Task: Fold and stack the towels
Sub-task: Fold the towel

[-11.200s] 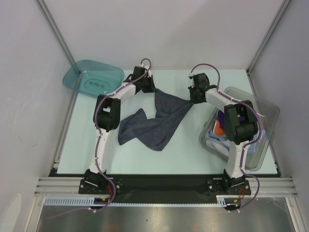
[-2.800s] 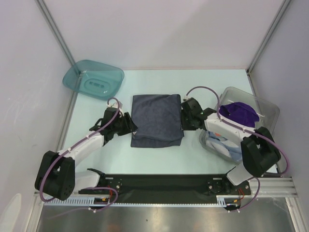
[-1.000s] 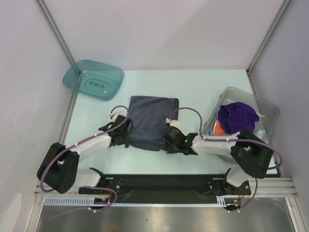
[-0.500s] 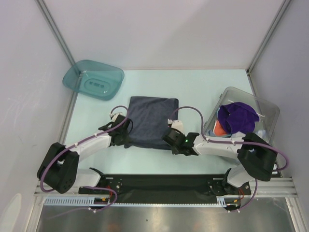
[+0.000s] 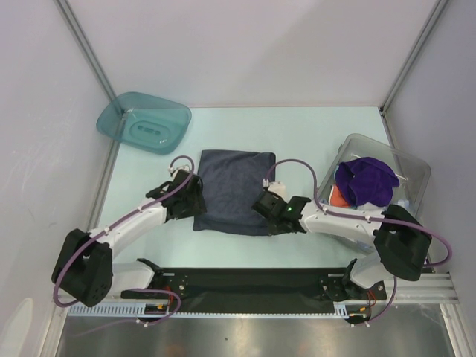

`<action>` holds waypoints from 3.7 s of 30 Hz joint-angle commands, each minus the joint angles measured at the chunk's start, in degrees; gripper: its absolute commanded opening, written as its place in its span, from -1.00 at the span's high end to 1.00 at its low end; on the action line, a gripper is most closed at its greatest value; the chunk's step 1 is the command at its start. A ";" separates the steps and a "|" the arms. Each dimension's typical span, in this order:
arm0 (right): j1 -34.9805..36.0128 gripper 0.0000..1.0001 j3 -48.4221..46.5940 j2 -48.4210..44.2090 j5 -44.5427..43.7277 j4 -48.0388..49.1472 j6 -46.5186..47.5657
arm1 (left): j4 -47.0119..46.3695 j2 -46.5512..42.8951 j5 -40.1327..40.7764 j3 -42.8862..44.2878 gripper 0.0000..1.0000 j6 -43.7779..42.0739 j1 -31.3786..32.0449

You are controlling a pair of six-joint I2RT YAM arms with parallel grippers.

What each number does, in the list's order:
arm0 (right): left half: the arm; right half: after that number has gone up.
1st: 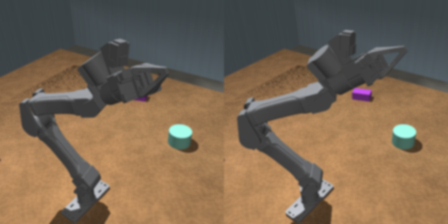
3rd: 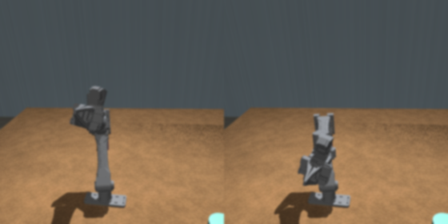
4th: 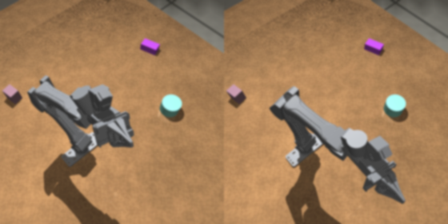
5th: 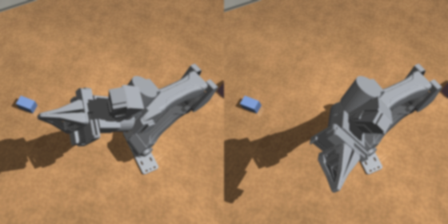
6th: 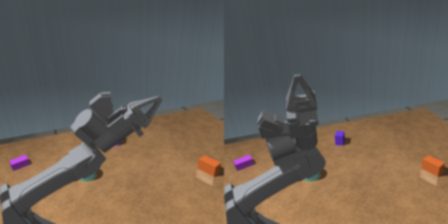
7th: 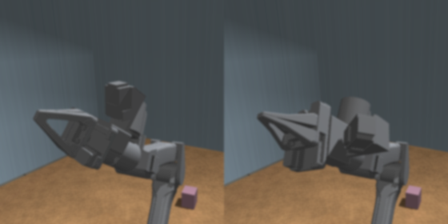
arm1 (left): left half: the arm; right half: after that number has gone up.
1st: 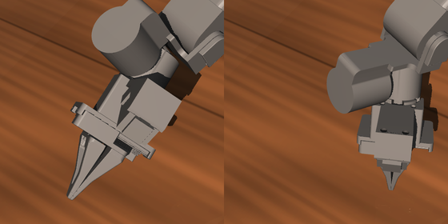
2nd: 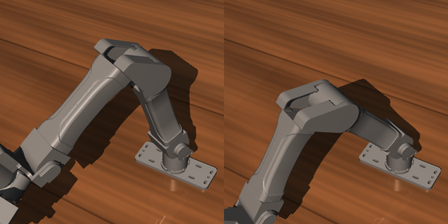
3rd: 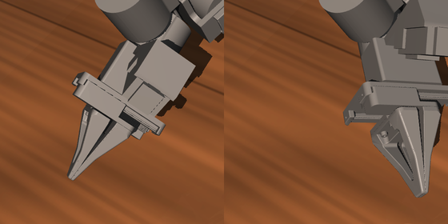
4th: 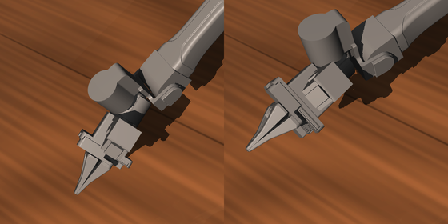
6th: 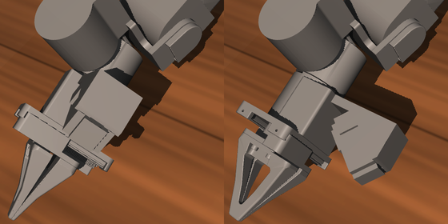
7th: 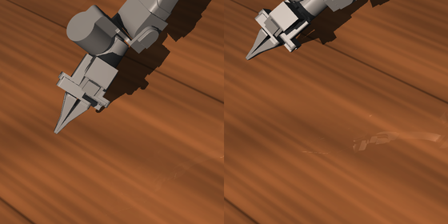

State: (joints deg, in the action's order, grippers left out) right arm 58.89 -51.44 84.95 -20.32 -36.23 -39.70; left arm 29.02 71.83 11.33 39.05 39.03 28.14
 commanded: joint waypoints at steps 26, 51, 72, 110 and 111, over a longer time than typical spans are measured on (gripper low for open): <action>-12.22 0.39 8.20 -2.33 7.57 19.35 -18.83 | -4.23 0.50 -4.04 -0.73 0.05 -3.61 -3.27; -12.31 0.63 10.04 0.22 7.48 21.29 -21.91 | -3.09 0.50 -2.11 -0.90 0.99 -3.25 -3.18; -10.55 0.69 9.17 -0.04 4.32 19.00 -22.79 | -2.74 -2.22 -1.05 -0.90 0.99 -2.38 -3.27; -8.62 1.00 -1.21 -12.17 1.59 6.17 -9.08 | 10.35 -5.47 -2.01 11.67 0.99 -3.17 -3.18; -8.45 1.00 0.45 -13.04 2.38 6.00 -9.16 | 10.45 -5.91 -2.36 11.23 0.99 -2.99 -3.18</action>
State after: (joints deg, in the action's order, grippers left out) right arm 50.06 -50.92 75.18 -18.39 -26.46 -50.83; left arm 35.66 68.40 9.96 48.71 35.99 25.30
